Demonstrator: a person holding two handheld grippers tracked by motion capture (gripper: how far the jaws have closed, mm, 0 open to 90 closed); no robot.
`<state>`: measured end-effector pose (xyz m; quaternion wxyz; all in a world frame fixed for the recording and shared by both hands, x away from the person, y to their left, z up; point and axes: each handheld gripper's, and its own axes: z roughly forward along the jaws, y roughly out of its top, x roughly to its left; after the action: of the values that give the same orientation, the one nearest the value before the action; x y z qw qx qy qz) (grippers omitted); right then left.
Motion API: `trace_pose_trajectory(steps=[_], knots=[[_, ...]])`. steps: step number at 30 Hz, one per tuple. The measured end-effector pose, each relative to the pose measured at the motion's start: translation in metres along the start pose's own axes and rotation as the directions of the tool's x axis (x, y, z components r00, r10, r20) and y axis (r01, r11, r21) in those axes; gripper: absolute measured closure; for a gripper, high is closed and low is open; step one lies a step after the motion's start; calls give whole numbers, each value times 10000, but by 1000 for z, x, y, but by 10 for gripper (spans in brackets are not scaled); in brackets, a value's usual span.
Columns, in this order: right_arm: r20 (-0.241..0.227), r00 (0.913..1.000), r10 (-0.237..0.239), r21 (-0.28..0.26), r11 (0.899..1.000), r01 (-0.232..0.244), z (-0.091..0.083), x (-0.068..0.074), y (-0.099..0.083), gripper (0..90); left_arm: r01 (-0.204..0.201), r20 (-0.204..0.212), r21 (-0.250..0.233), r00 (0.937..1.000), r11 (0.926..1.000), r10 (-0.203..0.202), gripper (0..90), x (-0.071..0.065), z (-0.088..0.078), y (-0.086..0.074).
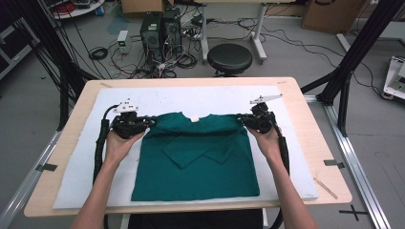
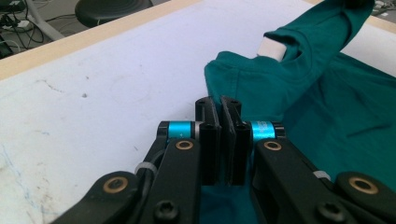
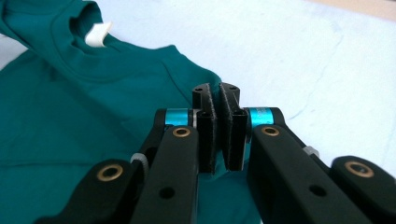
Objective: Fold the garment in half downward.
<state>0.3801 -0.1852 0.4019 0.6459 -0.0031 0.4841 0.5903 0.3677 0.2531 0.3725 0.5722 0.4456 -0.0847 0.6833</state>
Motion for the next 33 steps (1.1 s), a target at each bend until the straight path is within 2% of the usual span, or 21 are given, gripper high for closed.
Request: trace_pose_trajectory(steps=[3,11,17,25,30,33], knots=[[-18,10000,-6,113,9999,6,0,1,-6,869,184,141,-108,9997,9998,-182,861,-5,-1,-7],[-235,9997,-62,371,9993,71,-1,8,-29,868,249,347,205,9991,9995,-256,861,-13,-3,-26],[-383,9992,-71,261,9996,81,-7,15,-43,868,202,476,199,9986,9996,-211,861,-22,-10,-31],[-591,9982,-93,223,9997,106,-13,21,-54,866,406,616,221,9972,9989,-419,860,-26,-17,-44],[-737,9972,-94,206,9997,110,-17,26,-63,865,552,920,269,9941,9981,-575,859,-32,-22,-54],[-907,9958,81,190,9998,-64,-18,26,-74,864,510,1047,397,9930,9979,-549,859,-37,-24,-60]])
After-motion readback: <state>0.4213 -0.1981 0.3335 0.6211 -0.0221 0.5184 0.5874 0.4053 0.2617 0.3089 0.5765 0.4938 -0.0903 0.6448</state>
